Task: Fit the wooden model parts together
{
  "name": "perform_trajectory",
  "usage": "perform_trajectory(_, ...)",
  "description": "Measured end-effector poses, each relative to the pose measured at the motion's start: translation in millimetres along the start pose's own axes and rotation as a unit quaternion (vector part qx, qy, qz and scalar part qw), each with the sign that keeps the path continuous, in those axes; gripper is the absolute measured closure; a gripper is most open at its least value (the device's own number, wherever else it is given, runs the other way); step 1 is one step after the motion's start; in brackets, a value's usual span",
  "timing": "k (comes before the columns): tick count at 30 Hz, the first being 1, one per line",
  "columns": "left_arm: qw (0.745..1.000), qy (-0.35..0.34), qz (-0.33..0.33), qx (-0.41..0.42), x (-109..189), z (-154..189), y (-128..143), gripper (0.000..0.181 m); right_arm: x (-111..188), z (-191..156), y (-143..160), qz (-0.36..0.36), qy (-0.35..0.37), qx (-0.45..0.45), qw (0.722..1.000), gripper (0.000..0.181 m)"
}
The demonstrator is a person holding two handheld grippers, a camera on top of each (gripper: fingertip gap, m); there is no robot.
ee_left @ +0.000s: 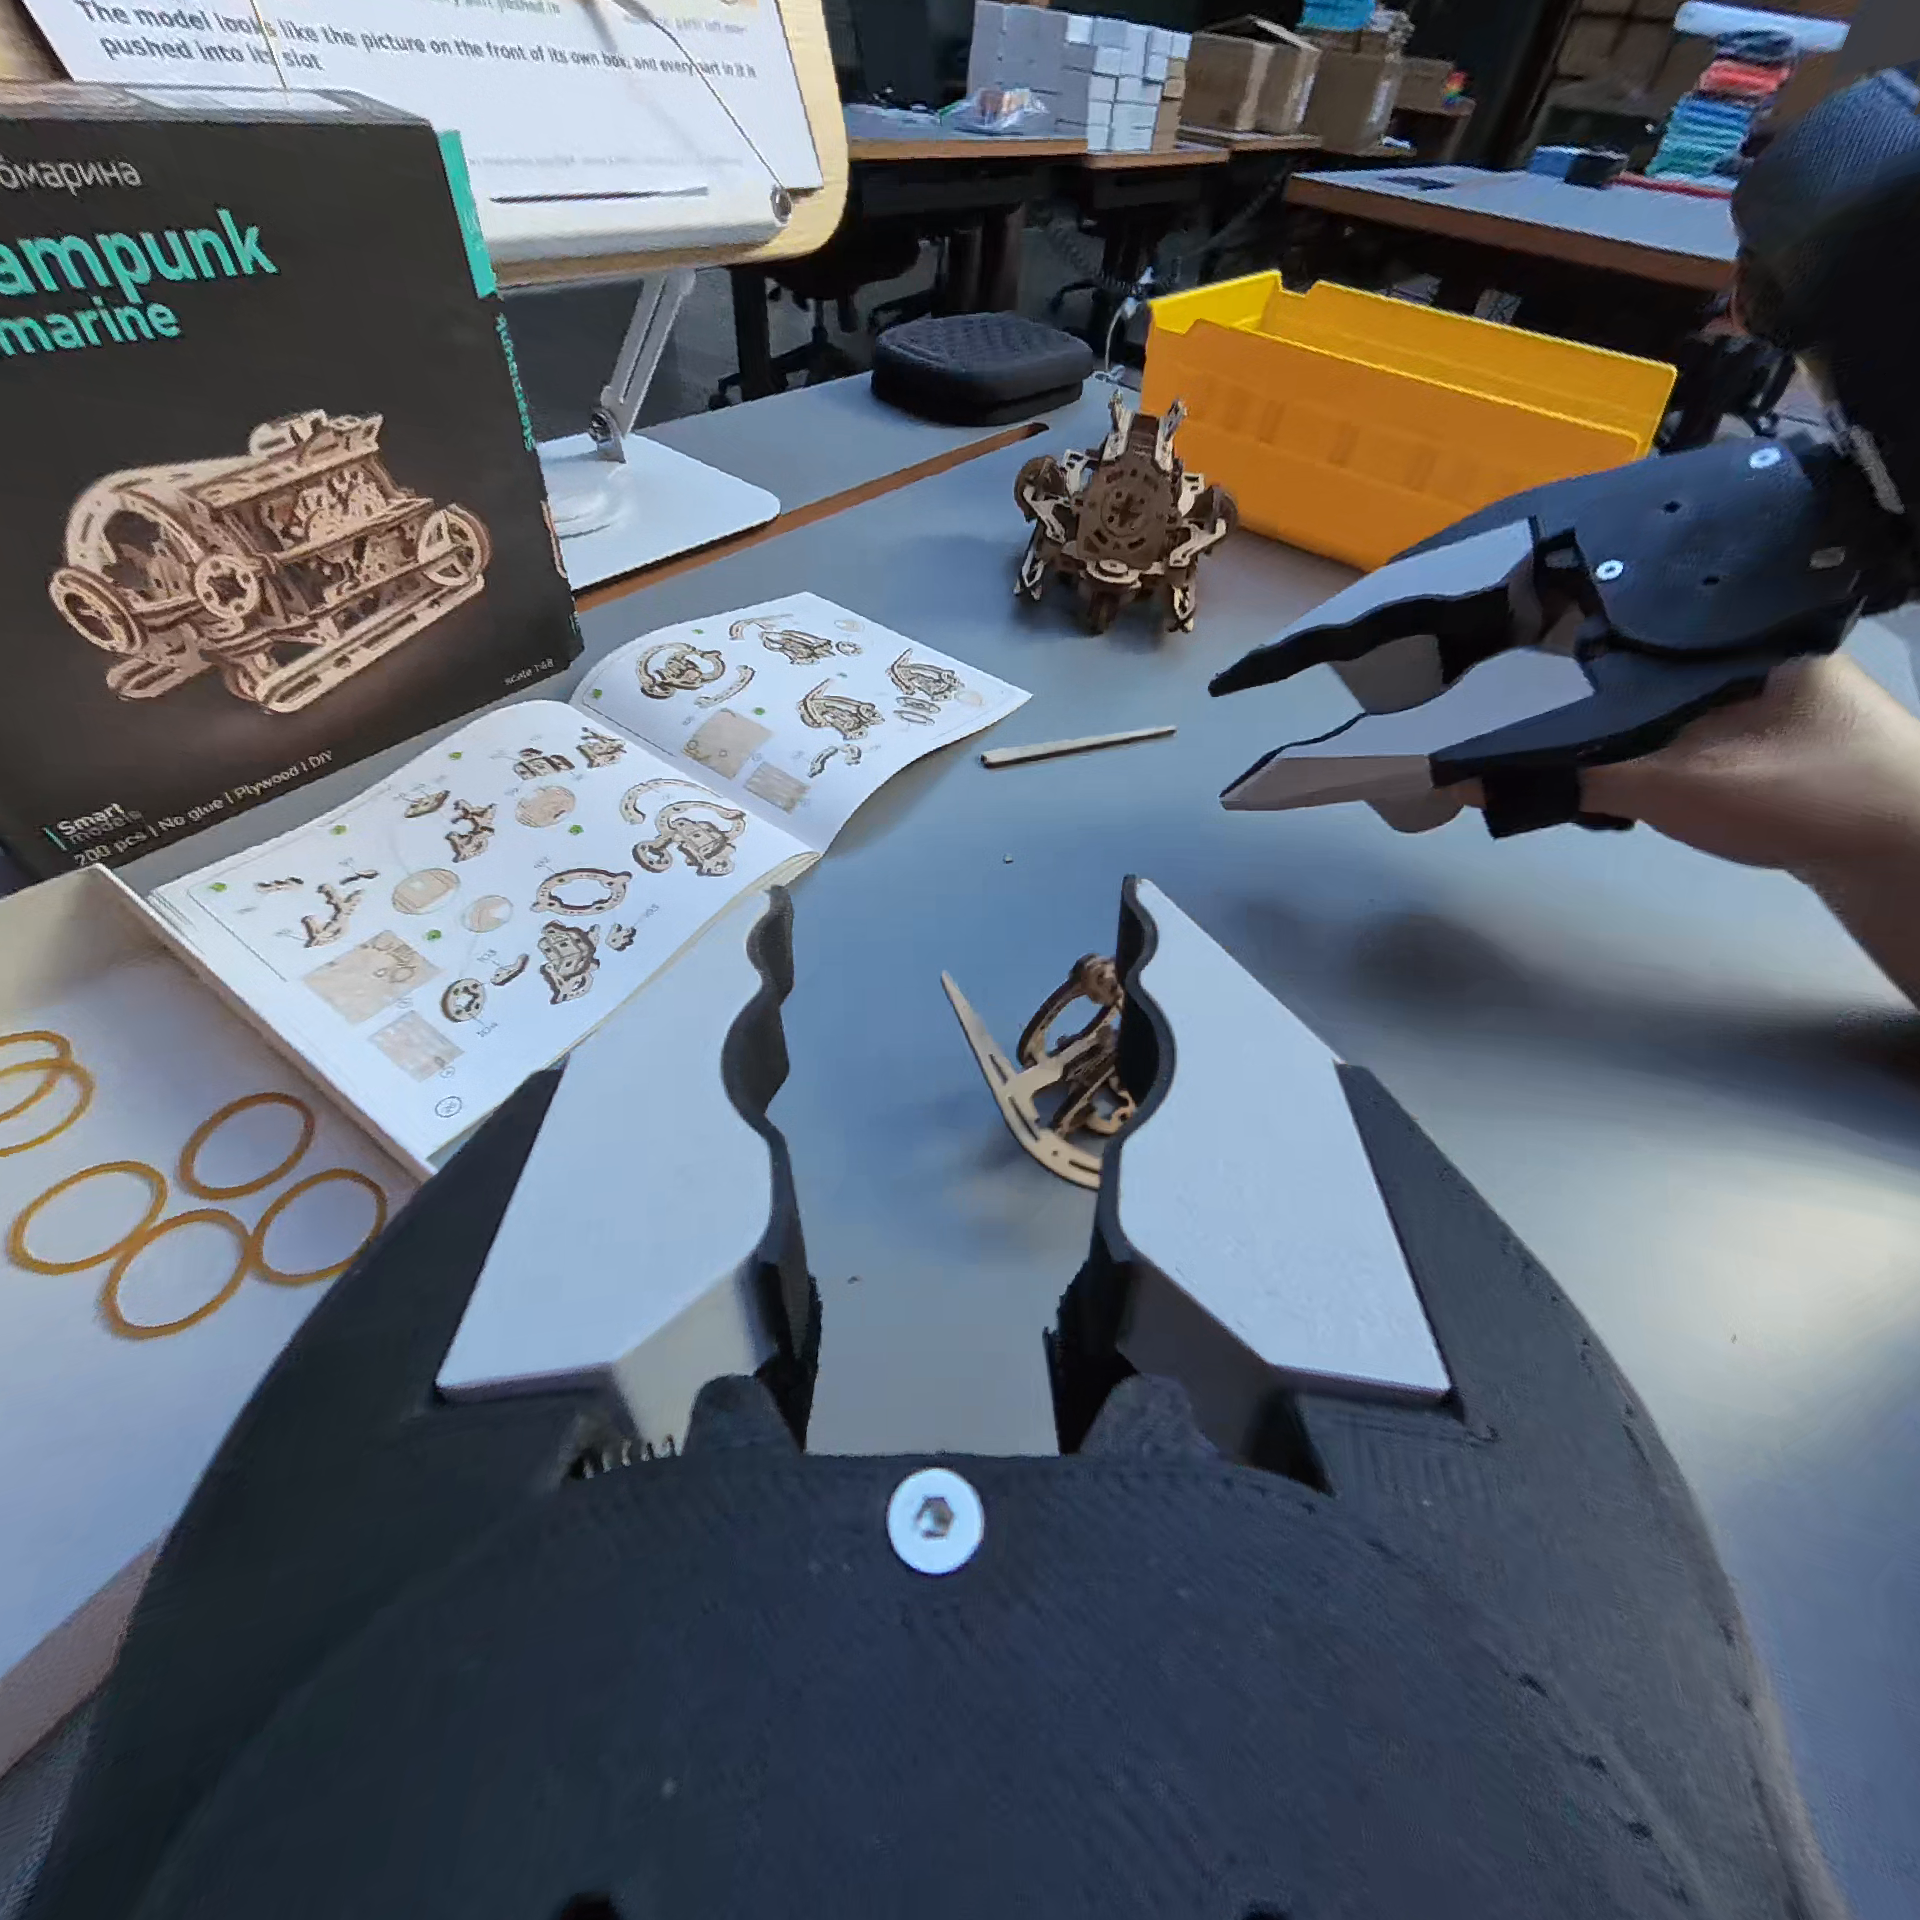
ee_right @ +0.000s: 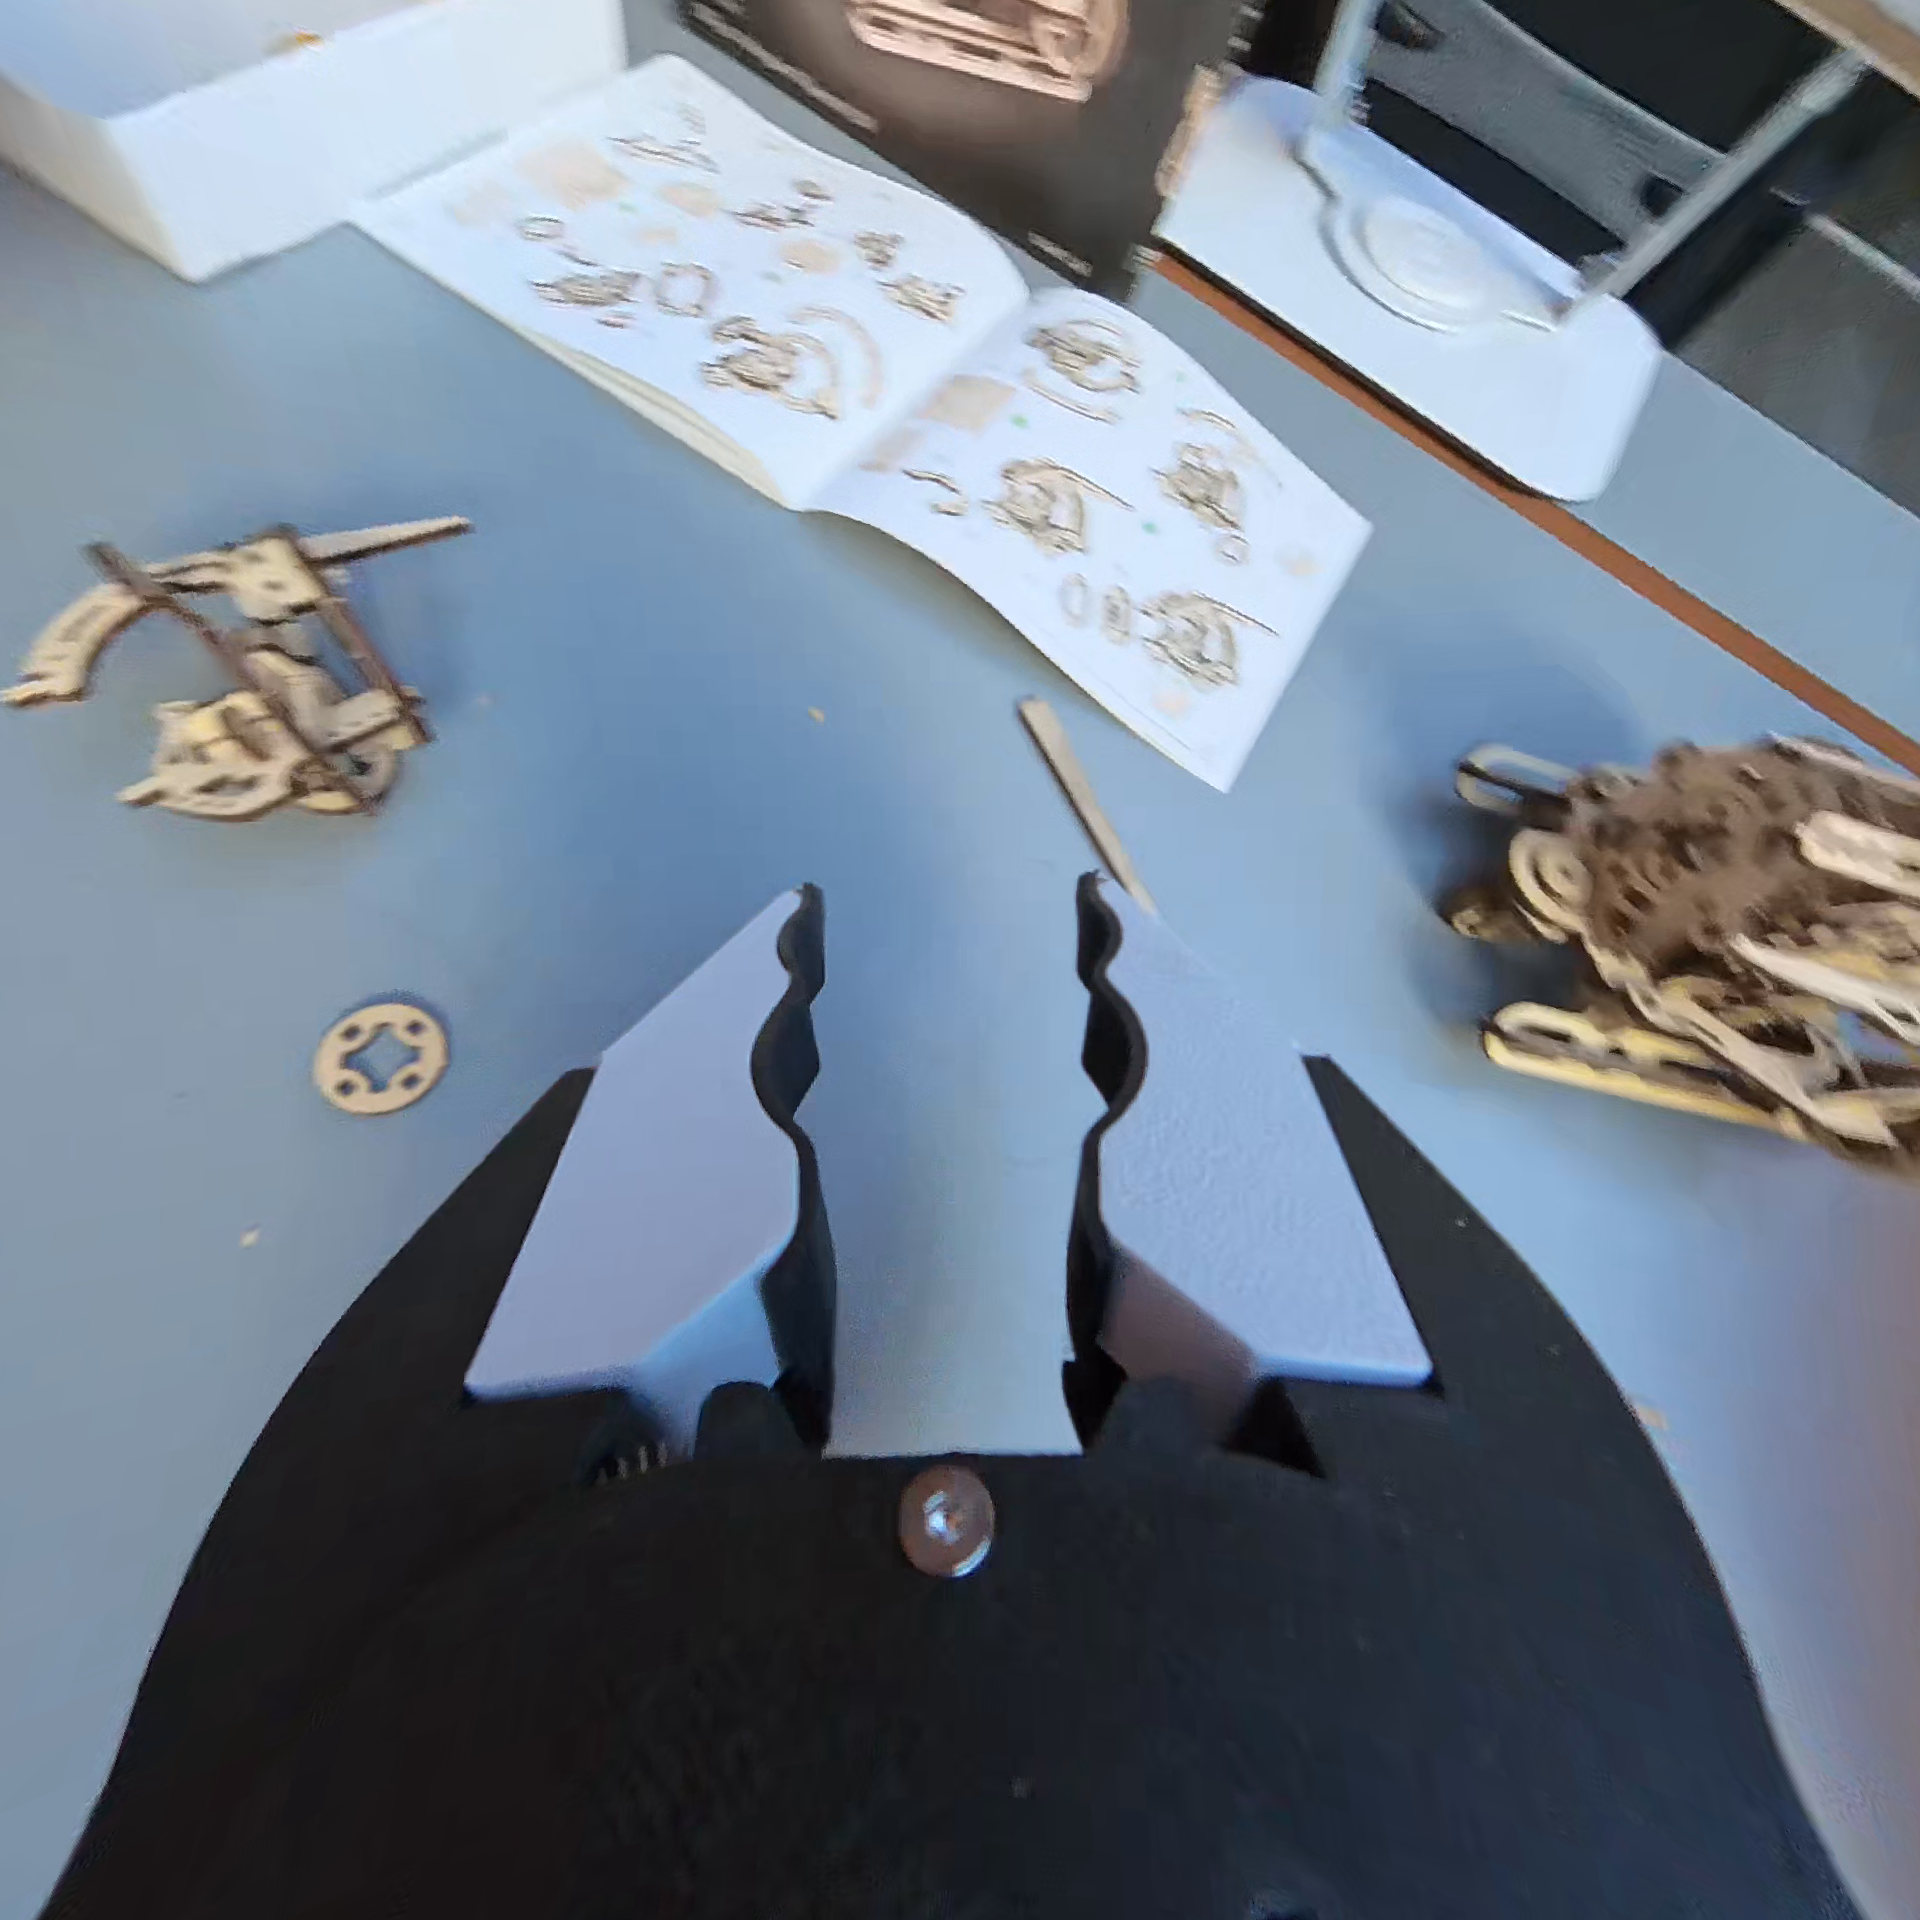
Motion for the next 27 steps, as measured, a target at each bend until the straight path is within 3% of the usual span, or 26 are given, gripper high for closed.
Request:
perform_trajectory(1,1.000,-0.005,-0.005,0.011,-2.2,4.3,-3.9,0.115,3.4,9.5,4.2,-0.001,0.028,-0.013,1.000,0.126)
perform_trajectory(4,0.999,-0.023,-0.037,0.027,-8.5,18.3,-11.5,0.102,10.3,23.2,15.5,-0.009,0.069,-0.020,0.997,0.106)
perform_trajectory(9,0.995,-0.071,-0.070,-0.003,-13.9,48.0,-30.0,0.092,24.9,28.4,19.8,-0.002,0.081,-0.028,0.996,0.101)
perform_trajectory(14,0.974,-0.132,-0.158,-0.090,-28.4,71.5,-21.1,0.082,36.6,34.2,27.3,-0.009,0.087,-0.030,0.996,0.097)
perform_trajectory(18,0.966,-0.154,-0.185,-0.099,-33.9,77.2,-16.3,0.075,47.3,39.6,37.2,-0.008,0.085,-0.037,0.996,0.091)
perform_trajectory(23,0.955,-0.206,-0.200,-0.081,1.0,56.7,-13.2,0.071,62.8,46.3,59.2,-0.009,0.063,-0.058,0.996,0.088)
perform_trajectory(27,0.948,-0.228,-0.215,-0.046,41.3,47.9,7.1,0.071,68.4,15.9,61.3,0.019,-0.042,-0.081,0.996,0.094)
Point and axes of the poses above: each gripper's, where its closed fingertips meet, x back along the fingers, y out of its underside, z = x × y across the jaws, the point moved 1 cm from there along x, back along the fingers, and after that the axes turned 11 degrees about -x, right-handed, at the moved point
